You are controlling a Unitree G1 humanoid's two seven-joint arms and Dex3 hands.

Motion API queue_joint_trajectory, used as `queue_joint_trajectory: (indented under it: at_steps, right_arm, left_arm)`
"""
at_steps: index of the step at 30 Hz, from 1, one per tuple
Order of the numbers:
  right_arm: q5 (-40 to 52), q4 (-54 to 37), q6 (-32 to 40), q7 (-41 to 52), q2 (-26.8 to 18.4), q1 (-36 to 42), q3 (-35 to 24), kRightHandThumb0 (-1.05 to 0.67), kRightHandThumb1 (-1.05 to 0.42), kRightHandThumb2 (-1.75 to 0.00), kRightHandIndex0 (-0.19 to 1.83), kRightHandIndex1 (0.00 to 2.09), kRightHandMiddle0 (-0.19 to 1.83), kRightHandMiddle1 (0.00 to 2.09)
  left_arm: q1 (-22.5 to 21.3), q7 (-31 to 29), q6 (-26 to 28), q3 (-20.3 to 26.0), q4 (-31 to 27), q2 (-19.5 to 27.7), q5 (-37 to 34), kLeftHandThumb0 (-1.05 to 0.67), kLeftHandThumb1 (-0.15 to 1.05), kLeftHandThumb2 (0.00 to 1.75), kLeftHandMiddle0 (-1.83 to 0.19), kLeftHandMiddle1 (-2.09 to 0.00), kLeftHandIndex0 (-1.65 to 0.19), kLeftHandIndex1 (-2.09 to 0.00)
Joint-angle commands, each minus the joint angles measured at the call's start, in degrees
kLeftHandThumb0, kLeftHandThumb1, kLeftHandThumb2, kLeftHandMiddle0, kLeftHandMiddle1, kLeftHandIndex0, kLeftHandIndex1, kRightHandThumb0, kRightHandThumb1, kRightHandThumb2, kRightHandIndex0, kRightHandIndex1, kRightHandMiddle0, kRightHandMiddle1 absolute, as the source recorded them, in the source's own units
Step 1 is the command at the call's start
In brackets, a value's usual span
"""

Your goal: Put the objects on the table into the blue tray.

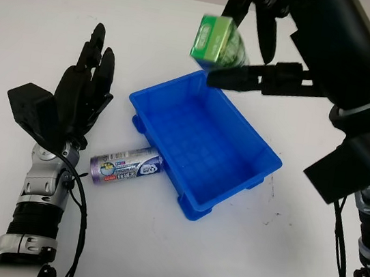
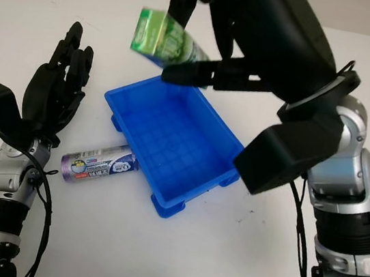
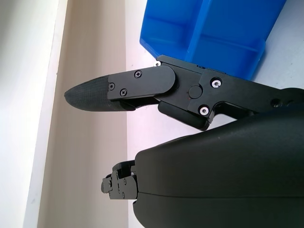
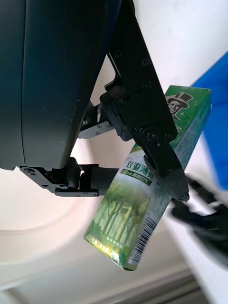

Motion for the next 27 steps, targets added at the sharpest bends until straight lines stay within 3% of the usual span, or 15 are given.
queue_joint_trajectory:
  at_steps: [1,2,5,7,10,17,22,27]
  right_arm:
    - [-0.8,0.4,-0.8,2.9,-2.0,0.6,0.8,-0.41,-1.0,-0.05,0.41,1.53,0.26,1.46]
    - [-1.6,0.2,0.3,5.2,-2.9,0.5,1.4,-0.43,-0.99,-0.05,0.35,1.48,0.21,1.38]
    - [-3.3,-0.3,3.0,13.0,-6.0,-0.2,3.2,-0.46,-1.01,-0.05,-0.02,1.02,0.03,0.97]
    - [-3.8,-0.5,4.3,18.4,-8.0,-1.0,4.5,-0.49,-1.0,-0.05,-0.13,0.5,-0.07,0.53]
    - [-4.2,-0.8,5.5,23.7,-9.4,-1.4,5.6,-0.57,-0.98,-0.05,-0.18,0.1,-0.15,0.16]
    - [-5.7,-0.7,3.3,17.3,-6.5,0.5,2.7,-0.72,-1.04,-0.14,-0.19,0.0,-0.19,0.0]
    - [-4.7,3.7,0.9,3.1,-1.7,1.9,-3.7,-0.82,-1.05,-0.57,-0.19,0.0,-0.19,0.0]
    - [-2.0,12.0,1.8,-8.7,0.7,1.7,-11.4,-0.81,-1.05,-0.67,-0.19,0.0,-0.19,0.0]
  left_arm:
    - [0.8,0.2,-0.3,0.0,-0.6,-0.1,0.1,-0.79,1.05,0.52,0.07,-0.05,0.07,-0.06]
    - [1.0,0.2,-0.1,0.0,-0.8,-0.1,0.1,-0.8,1.05,0.52,0.07,-0.05,0.07,-0.06]
    - [1.2,0.3,-0.1,0.0,-0.8,-0.2,0.1,-0.79,1.05,0.52,0.08,-0.05,0.08,-0.05]
    - [1.2,0.5,-0.2,-0.1,-0.7,-0.4,0.2,-0.79,1.05,0.52,0.08,-0.05,0.07,-0.05]
    - [1.1,1.1,0.0,-0.3,-0.8,-0.7,0.5,-0.79,1.05,0.53,0.07,-0.06,0.06,-0.06]
    - [1.2,0.8,-0.1,-0.4,-0.6,-0.5,0.5,-0.8,1.05,0.52,0.07,-0.05,0.06,-0.06]
    - [1.6,1.0,0.0,-0.4,-0.7,-0.9,0.4,-0.8,1.05,0.52,0.09,-0.05,0.07,-0.05]
    - [2.2,0.6,-0.3,-0.5,-0.9,-0.6,0.7,-0.79,1.05,0.53,0.09,-0.05,0.09,-0.05]
